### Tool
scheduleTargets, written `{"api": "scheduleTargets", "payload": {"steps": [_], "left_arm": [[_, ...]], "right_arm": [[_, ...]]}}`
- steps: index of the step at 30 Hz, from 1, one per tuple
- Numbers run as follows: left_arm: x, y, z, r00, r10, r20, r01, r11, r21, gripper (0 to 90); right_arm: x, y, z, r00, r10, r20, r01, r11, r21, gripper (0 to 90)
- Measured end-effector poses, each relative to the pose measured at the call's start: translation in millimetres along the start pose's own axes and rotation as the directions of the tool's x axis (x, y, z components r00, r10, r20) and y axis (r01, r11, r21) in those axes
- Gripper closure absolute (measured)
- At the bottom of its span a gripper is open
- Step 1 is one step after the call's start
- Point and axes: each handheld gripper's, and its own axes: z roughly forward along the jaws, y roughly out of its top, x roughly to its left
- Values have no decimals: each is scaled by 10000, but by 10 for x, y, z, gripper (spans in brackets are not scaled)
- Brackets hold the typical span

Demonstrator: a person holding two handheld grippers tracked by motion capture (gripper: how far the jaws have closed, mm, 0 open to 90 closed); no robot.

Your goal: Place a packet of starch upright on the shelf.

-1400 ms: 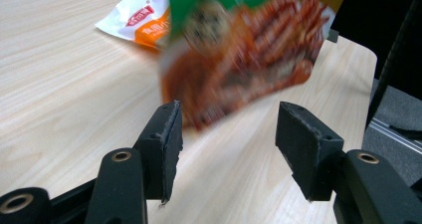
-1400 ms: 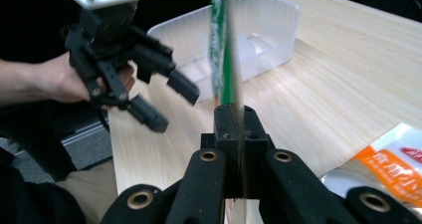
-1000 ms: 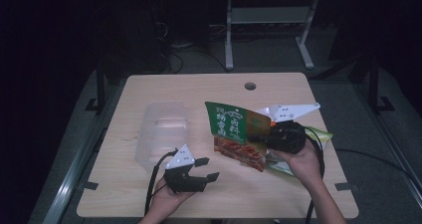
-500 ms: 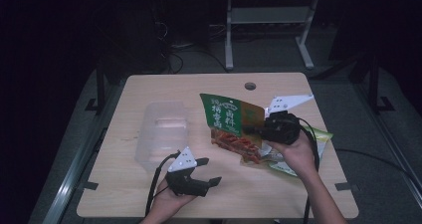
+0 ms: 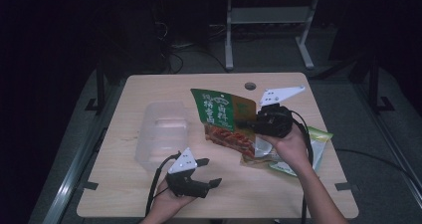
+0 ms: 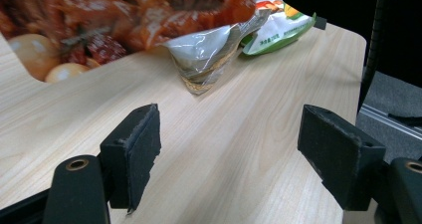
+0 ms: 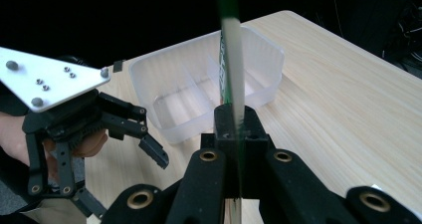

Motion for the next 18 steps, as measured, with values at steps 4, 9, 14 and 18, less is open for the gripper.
{"api": "scheduleTargets", "payload": {"steps": [4,9,14,18], "left_arm": [[-8,0,0,10000,76,20,-76,10000,48,242],[-13,-4,4,9999,109,29,-109,9999,73,242],[-10,0,-5,9998,197,1,-197,9997,120,242],[-14,-6,-8,9997,254,15,-254,9996,123,242]], "right_arm": [[-5,72,52,9999,-128,-31,129,9999,86,896],[-23,147,148,9997,-183,-137,185,9997,165,896],[-26,204,231,9995,-237,-189,240,9996,158,896],[-60,278,340,9989,-367,-296,375,9990,240,896]]}}
